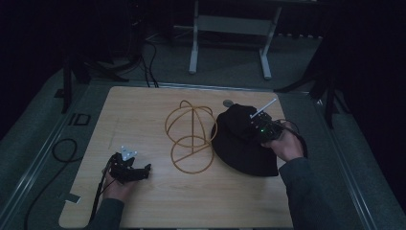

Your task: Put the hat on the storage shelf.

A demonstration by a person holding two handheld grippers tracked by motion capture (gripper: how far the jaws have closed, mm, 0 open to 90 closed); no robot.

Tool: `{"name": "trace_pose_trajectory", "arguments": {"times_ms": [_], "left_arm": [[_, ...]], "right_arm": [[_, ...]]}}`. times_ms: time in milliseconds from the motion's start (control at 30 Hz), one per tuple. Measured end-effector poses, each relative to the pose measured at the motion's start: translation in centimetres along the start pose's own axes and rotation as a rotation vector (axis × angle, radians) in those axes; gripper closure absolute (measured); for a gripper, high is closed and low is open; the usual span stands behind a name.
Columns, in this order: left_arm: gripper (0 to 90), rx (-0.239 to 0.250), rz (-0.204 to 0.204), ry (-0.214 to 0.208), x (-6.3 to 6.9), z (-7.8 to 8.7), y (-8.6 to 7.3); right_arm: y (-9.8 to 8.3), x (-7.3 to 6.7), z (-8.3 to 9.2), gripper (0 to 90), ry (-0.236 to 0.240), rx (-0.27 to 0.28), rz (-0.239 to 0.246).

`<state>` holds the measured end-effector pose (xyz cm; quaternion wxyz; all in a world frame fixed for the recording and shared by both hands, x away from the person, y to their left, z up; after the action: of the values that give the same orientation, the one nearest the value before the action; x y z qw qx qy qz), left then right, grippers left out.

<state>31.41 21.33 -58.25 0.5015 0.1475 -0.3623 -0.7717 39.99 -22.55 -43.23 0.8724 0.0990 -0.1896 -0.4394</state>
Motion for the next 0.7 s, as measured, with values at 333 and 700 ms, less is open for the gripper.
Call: {"name": "trace_pose_trajectory", "arguments": {"times_ms": [333,700], "left_arm": [[9.4,0.000,-0.002,0.001,0.0,0.0,0.0],[9.4,-0.001,-0.002,0.001,0.0,0.0,0.0]], "right_arm": [[0.6,0.1,1.7,88.0,-0.007,0.028,0.024],[1.1,0.4,3.4,88.0,-0.009,0.051,0.047]]}}
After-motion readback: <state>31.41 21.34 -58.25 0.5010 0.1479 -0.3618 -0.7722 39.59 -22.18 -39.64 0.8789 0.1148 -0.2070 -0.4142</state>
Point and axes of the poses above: each handheld gripper's, and its own axes: z roughly backward along the jaws, y roughly out of its top, x roughly to its right, the point moved 2 cm from there along -z, roughly forward along the jaws, and after that the axes turned 12 degrees about -y, right-handed, at the moved point
